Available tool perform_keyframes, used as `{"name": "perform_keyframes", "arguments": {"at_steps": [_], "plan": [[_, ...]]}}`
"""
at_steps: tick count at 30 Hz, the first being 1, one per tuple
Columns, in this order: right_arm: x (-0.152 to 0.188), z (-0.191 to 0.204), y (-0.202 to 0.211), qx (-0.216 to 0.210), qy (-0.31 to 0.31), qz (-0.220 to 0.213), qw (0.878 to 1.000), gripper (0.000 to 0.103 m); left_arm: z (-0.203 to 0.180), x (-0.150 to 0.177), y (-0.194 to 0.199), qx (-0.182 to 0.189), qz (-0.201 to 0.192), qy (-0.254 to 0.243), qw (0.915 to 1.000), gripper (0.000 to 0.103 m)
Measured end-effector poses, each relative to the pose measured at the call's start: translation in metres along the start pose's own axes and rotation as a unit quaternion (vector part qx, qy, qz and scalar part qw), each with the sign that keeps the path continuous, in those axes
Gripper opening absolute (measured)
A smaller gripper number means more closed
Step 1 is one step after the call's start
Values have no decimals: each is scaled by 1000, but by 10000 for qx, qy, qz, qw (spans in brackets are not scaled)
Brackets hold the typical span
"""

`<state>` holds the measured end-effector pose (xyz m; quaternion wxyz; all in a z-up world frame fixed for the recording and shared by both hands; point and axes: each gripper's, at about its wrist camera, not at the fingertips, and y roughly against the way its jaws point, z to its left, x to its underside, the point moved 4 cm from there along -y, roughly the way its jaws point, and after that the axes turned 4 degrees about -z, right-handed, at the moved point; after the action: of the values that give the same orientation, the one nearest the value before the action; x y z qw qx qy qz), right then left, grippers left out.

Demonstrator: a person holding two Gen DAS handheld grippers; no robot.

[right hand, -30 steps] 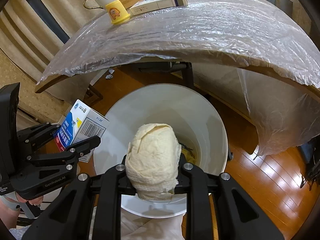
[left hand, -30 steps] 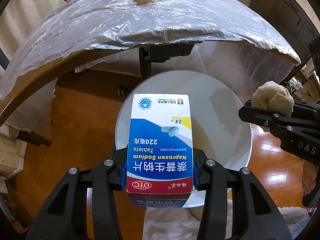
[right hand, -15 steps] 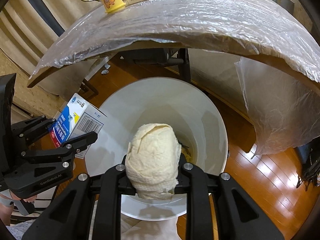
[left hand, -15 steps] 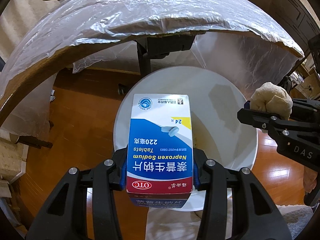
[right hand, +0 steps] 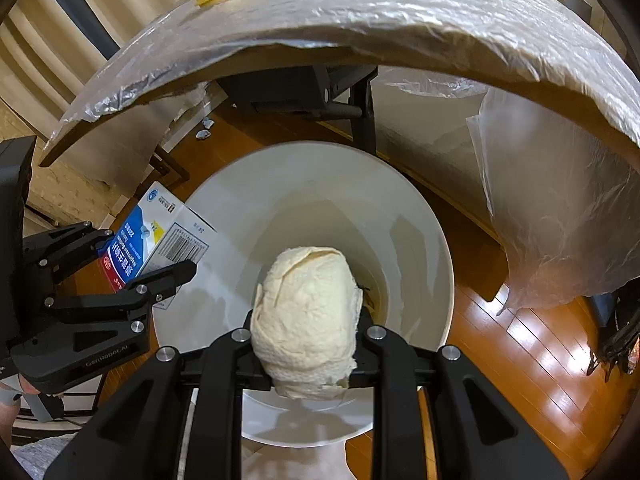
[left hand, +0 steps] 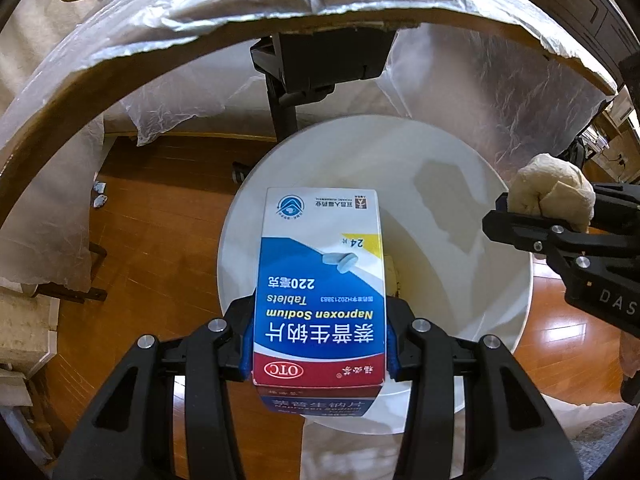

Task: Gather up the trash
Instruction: 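Lower the held box and paper ball over the white bin opening, then open both tools to drop the box and paper ball into the bin, then move both open tools back over the yellow cup and white medicine box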

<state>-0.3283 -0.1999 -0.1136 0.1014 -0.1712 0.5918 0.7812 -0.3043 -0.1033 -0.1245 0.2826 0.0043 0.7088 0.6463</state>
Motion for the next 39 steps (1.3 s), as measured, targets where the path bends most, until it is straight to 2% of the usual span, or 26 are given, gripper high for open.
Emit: {"name": "perform_keyframes", "arguments": {"at_steps": [3, 5, 6, 7, 8, 16, 21, 24, 25, 26, 28, 30, 34, 39], "plan": [[-1, -1, -1, -4, -22, 10, 10000, 22, 3, -3, -1, 34, 1, -21, 10000, 47], [-2, -4, -1, -46, -45, -30, 10000, 25, 2, -4, 3, 43, -151, -52, 9999, 47], [-2, -5, 1, -24, -91, -84, 9999, 31, 3, -5, 8, 50, -291, -63, 9995, 64], [-3, -9, 4, -32, -131, -130, 9998, 48, 3, -7, 13, 76, -446, -74, 9989, 88], [-3, -10, 9, -59, -185, -201, 9996, 59, 3, -8, 17, 123, -554, -76, 9984, 90], [-9, -17, 48, 14, -215, -588, 9980, 59, 10, -14, 41, -64, -788, -140, 9968, 90], [-19, -13, 97, -15, -146, -1044, 9944, 62, 17, -24, 82, -100, -1095, -54, 9939, 90], [-38, -13, 145, 112, -105, -1748, 9845, 84, 21, -39, 127, -267, -1708, -20, 9849, 93], [-44, -15, 154, 180, -116, -1955, 9805, 97, 24, -46, 142, -402, -1959, 8, 9798, 102], [-54, -17, 165, 262, -165, -2212, 9747, 99, 26, -51, 152, -496, -2128, 43, 9758, 102], [-75, -25, 172, 286, -276, -2402, 9699, 99, 34, -65, 167, -566, -2426, 181, 9683, 102], [-96, -32, 167, 243, -462, -2325, 9712, 99, 46, -80, 168, -354, -2453, 326, 9682, 102], [-136, -37, 136, 35, -765, -1920, 9784, 99, 55, -104, 148, -448, -2255, 413, 9723, 102], [-166, -31, 87, 240, -687, -1494, 9861, 99, 54, -116, 120, -394, -2070, 265, 9772, 102]]}}
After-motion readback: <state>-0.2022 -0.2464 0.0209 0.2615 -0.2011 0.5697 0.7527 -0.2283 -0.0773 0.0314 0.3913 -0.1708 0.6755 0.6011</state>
